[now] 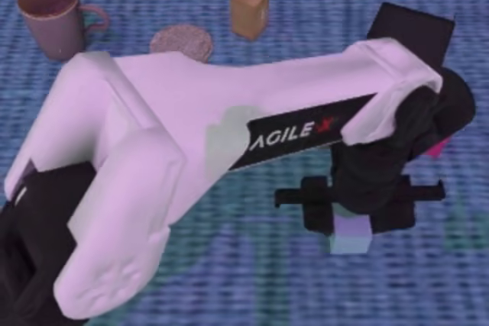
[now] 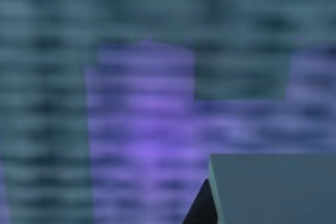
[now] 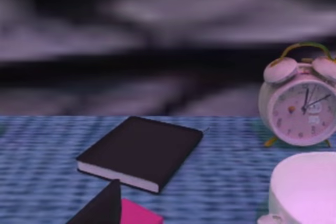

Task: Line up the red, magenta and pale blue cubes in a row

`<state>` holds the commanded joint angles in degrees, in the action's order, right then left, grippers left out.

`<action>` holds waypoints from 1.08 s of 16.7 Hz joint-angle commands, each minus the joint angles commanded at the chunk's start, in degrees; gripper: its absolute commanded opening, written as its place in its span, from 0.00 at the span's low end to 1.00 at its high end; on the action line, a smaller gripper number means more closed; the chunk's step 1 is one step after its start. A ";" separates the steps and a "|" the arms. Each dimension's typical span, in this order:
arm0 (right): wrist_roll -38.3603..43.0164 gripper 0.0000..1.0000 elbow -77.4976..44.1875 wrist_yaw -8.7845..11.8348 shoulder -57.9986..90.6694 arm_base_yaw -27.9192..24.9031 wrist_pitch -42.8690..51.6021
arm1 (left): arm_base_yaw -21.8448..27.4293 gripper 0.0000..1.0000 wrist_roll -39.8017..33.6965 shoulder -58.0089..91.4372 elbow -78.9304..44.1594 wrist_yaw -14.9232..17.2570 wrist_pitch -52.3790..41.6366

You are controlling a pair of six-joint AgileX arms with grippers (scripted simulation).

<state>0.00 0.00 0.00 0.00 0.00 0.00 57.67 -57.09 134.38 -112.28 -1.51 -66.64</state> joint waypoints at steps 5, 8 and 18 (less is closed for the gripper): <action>0.00 1.00 0.00 0.00 0.00 0.00 0.00 | 0.27 0.00 0.04 1.63 6.00 0.04 7.38; 0.00 1.00 0.00 0.00 0.00 0.00 0.00 | 0.27 0.00 0.04 1.63 6.00 0.04 7.38; 0.00 1.00 0.00 0.00 0.00 0.00 0.00 | 0.27 0.75 0.04 1.63 6.00 0.04 7.38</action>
<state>0.00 0.00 0.00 0.00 0.00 0.00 57.94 -57.05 136.01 -106.28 -1.48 -59.26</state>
